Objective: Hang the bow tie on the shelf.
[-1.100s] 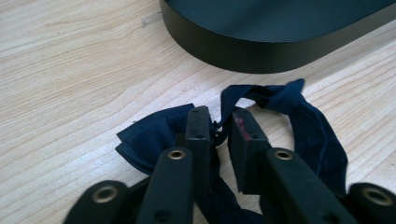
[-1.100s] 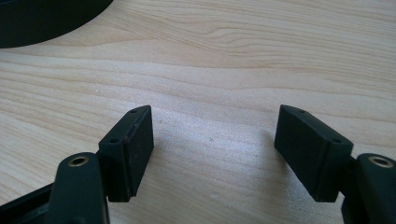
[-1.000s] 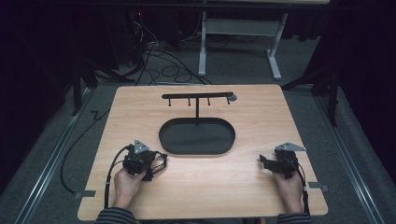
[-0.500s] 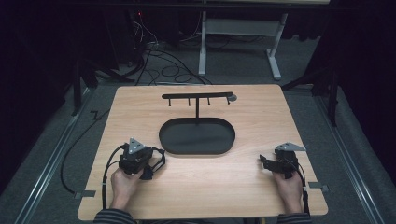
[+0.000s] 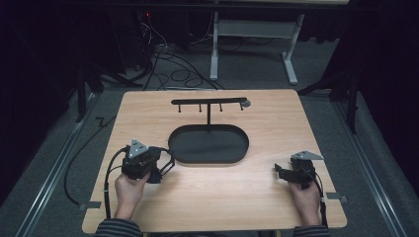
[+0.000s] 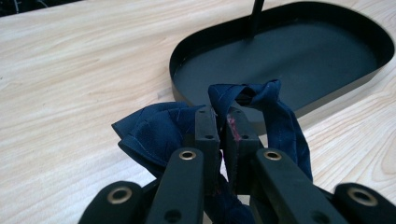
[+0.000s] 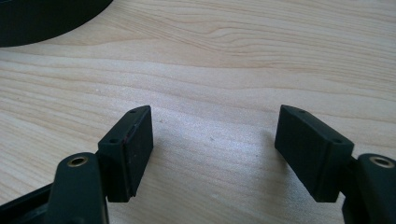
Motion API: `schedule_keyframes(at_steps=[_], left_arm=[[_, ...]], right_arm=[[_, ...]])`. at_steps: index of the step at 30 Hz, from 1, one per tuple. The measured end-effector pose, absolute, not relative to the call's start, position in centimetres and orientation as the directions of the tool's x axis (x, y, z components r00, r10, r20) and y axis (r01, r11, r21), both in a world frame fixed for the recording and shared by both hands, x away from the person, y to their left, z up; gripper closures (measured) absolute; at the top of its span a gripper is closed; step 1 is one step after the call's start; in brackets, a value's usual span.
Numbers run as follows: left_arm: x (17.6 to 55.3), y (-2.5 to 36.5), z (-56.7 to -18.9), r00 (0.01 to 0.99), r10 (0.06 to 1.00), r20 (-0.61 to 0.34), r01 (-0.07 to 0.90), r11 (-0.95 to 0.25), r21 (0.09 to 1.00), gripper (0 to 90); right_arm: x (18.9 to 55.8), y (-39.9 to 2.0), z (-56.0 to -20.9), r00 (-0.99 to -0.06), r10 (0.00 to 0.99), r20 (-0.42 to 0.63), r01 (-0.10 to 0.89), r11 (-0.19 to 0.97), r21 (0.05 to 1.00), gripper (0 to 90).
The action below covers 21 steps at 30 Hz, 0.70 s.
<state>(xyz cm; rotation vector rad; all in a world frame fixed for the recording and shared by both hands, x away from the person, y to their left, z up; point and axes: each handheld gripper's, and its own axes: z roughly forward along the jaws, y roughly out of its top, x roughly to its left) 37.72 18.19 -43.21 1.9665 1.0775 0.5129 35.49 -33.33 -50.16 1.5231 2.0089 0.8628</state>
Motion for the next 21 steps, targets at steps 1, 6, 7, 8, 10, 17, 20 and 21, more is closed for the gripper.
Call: schedule_keyframes(at_steps=[1, 6, 7, 8, 10, 17, 20, 21], left_arm=[[37.8, 18.2, -43.1, 0.554, 0.832, -0.034, 0.497, -0.298, 0.815, 85.0], [37.9, 18.3, -42.6, 0.559, 0.828, -0.053, 0.493, -0.280, 0.823, 84.9], [38.0, 18.4, -42.3, 0.558, 0.828, -0.058, 0.494, -0.275, 0.825, 84.9], [38.1, 18.3, -42.2, 0.555, 0.830, -0.058, 0.495, -0.273, 0.825, 84.9], [38.1, 18.1, -42.0, 0.554, 0.832, -0.034, 0.487, -0.291, 0.824, 84.9], [38.4, 17.6, -41.2, 0.570, 0.822, -0.003, 0.465, -0.320, 0.825, 84.9], [38.6, 17.4, -40.8, 0.576, 0.817, -0.015, 0.461, -0.310, 0.831, 84.9], [38.8, 17.4, -40.6, 0.581, 0.814, -0.031, 0.465, -0.300, 0.833, 84.9]], right_arm=[[35.5, -33.3, -50.2, -0.271, 0.962, 0.003, 0.665, 0.185, 0.724, 29.2], [35.5, -33.3, -50.1, -0.272, 0.962, 0.003, 0.666, 0.186, 0.722, 29.0], [35.5, -33.3, -50.2, -0.273, 0.962, 0.002, 0.665, 0.187, 0.723, 29.0], [35.5, -33.3, -50.2, -0.273, 0.962, 0.002, 0.665, 0.187, 0.723, 29.0], [35.5, -33.3, -50.1, -0.272, 0.962, 0.002, 0.666, 0.186, 0.722, 29.0], [35.5, -33.3, -50.2, -0.275, 0.961, -0.004, 0.664, 0.192, 0.723, 28.9], [35.5, -33.3, -50.2, -0.274, 0.962, -0.001, 0.665, 0.190, 0.723, 28.9], [35.5, -33.3, -50.2, -0.274, 0.962, -0.001, 0.665, 0.190, 0.723, 28.9]])
